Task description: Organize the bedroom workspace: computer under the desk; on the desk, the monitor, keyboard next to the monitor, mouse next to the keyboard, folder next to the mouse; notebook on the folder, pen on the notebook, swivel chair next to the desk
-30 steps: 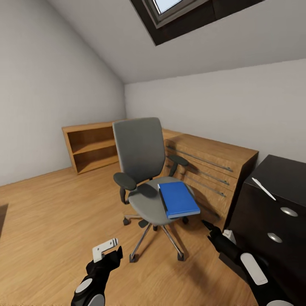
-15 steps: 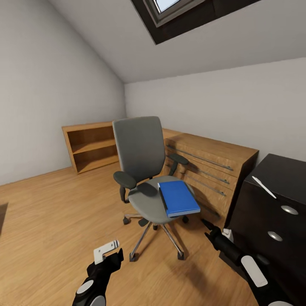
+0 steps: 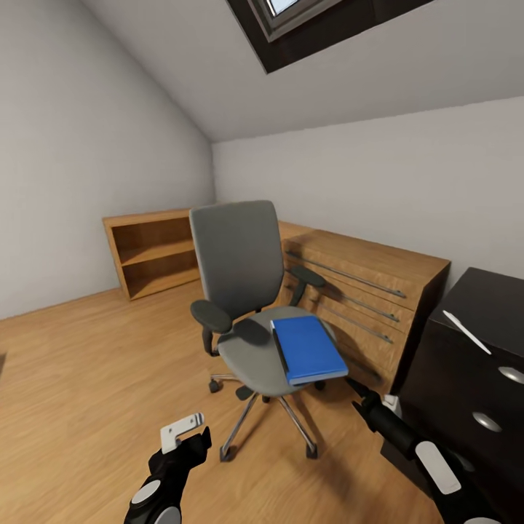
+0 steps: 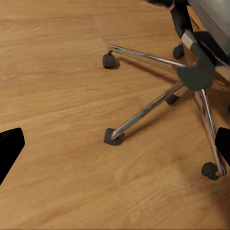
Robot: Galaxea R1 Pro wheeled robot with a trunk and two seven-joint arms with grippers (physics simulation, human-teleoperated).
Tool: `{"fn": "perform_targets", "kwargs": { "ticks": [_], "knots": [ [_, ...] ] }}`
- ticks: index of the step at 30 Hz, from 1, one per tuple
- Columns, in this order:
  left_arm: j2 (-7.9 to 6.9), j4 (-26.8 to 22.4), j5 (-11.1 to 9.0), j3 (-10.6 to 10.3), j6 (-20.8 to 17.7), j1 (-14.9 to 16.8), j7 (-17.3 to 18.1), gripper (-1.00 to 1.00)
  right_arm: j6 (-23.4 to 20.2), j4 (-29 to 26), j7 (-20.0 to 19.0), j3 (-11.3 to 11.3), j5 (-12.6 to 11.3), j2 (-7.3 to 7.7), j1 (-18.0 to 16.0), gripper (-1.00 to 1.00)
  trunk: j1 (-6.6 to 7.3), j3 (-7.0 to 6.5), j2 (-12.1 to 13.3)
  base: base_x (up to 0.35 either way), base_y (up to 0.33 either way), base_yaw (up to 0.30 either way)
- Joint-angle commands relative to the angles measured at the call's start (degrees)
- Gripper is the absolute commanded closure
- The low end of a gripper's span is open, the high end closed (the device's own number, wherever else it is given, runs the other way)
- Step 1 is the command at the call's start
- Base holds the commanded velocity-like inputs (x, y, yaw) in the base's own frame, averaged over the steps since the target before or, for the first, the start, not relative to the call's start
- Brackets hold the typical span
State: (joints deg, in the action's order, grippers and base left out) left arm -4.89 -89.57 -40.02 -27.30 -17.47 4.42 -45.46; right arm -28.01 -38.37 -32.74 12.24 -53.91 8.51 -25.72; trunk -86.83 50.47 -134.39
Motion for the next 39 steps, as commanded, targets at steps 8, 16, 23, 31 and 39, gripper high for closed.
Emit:
{"fn": "perform_targets", "kwargs": {
  "ticks": [8, 16, 23, 31, 39],
  "knots": [
    [-0.03, 0.0, -0.14, -0.15, -0.15, 0.05, -0.42, -1.0, -0.47, 1.1, -0.05, 0.68, -0.4, 0.56, -0.04, -1.0, -0.01, 0.06, -0.03, 0.096, 0.0, 0.0],
    [-0.07, 0.0, -0.11, -1.13, -0.17, 0.06, -0.39, -1.0, -0.47, 1.18, -0.04, 0.75, -0.46, 0.78, -0.04, -1.0, -0.01, 0.06, -0.03, 0.145, 0.0, 0.0],
    [-0.12, 0.01, -0.19, -1.66, -0.18, 0.06, -0.41, -1.0, -0.47, 1.19, -0.05, 0.76, -0.49, 0.8, -0.04, -1.0, -0.01, 0.06, -0.03, 0.124, 0.09, 0.0],
    [-0.12, 0.01, -0.21, -1.7, -0.2, 0.04, -0.37, -1.0, -0.46, 1.19, -0.04, 0.75, -0.49, 0.8, -0.04, -1.0, -0.01, 0.06, -0.03, 0.024, 0.022, 0.0],
    [-0.1, 0.08, -0.23, -1.7, -0.24, 0.06, -0.33, -1.0, -0.47, 1.19, -0.05, 0.69, -0.48, 0.8, -0.04, -1.0, -0.01, 0.06, -0.03, 0.043, 0.089, 0.0]
  ]
}}
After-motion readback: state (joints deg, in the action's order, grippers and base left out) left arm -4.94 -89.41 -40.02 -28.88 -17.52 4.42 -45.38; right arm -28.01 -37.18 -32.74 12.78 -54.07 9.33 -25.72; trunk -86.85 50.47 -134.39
